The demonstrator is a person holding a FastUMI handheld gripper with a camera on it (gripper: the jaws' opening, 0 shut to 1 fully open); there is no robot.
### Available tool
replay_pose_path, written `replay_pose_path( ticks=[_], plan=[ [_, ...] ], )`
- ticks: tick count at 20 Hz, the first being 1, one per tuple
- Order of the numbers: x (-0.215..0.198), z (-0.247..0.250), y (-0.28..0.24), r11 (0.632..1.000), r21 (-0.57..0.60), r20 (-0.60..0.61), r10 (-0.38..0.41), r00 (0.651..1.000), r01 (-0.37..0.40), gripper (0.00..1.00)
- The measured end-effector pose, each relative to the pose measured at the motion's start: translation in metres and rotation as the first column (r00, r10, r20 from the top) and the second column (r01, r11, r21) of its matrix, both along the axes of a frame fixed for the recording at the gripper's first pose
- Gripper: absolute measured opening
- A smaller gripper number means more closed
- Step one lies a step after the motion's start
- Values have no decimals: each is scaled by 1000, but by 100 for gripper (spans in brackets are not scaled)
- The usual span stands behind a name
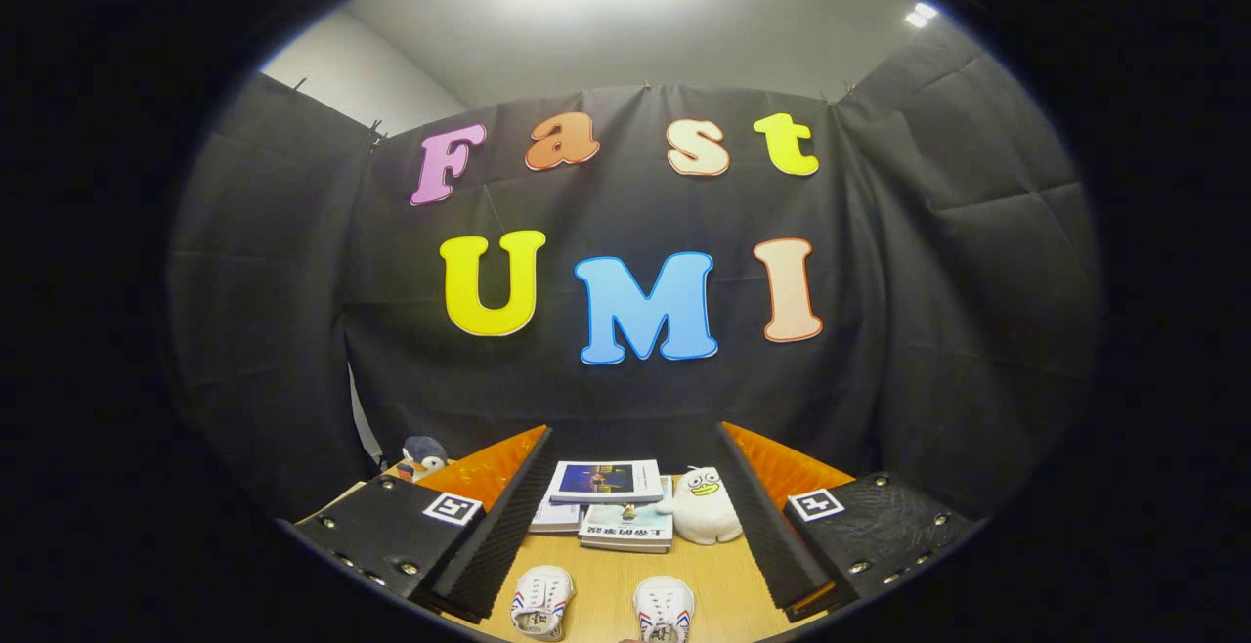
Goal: Open the storage box then place both shoes into the box .Put the left shoe in first, then the right shoe, with the right side of both shoes facing outward in a uniform manner.
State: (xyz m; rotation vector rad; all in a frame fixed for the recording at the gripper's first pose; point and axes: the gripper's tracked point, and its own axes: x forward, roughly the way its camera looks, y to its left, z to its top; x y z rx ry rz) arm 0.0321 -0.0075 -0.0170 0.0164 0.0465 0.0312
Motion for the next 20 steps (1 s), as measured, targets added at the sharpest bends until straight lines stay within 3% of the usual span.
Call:
replay_pose_path(
  ticks=[3,8,13,20],
  plan=[
    [8,-12,10,999,20,-20,37,999,-37,98],
    [26,-45,58,972,115,-99,215,972,-203,99],
    [31,-92,120,894,247,-210,427,880,-375,98],
    [32,-156,177,804,382,-342,581,738,-456,98]
  ],
)
